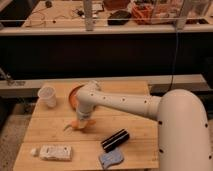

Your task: Drag the pepper across the table

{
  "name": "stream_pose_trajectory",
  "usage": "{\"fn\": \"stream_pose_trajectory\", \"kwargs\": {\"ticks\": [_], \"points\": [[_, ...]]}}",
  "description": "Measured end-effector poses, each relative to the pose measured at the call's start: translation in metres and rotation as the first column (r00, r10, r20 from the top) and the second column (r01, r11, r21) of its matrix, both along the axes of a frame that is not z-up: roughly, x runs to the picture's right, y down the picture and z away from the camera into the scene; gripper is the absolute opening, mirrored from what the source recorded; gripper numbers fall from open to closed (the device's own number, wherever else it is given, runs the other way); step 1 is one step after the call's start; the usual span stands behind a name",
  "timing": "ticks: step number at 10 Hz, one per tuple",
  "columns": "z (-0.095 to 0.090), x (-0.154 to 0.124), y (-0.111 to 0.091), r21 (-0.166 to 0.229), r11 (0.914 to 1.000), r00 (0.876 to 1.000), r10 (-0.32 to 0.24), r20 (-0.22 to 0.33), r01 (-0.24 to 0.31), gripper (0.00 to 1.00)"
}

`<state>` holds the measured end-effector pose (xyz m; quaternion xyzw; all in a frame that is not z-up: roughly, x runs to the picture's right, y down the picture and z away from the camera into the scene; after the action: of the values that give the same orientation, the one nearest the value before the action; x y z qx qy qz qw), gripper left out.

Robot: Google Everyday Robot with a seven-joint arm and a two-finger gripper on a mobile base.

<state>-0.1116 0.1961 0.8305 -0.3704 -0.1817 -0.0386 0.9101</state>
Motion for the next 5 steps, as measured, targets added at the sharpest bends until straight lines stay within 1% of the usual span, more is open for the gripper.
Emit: {"fn": "stream_pose_trajectory", "kwargs": {"ticks": [2, 5], "points": [[-0.001, 0.023, 0.002, 0.0, 0.9998, 1.0, 0.02, -0.011, -0.02, 0.0], [-0.004, 0.06, 0.004, -0.004, 0.9991, 0.998, 0.041, -0.049, -0.042, 0.0]]}}
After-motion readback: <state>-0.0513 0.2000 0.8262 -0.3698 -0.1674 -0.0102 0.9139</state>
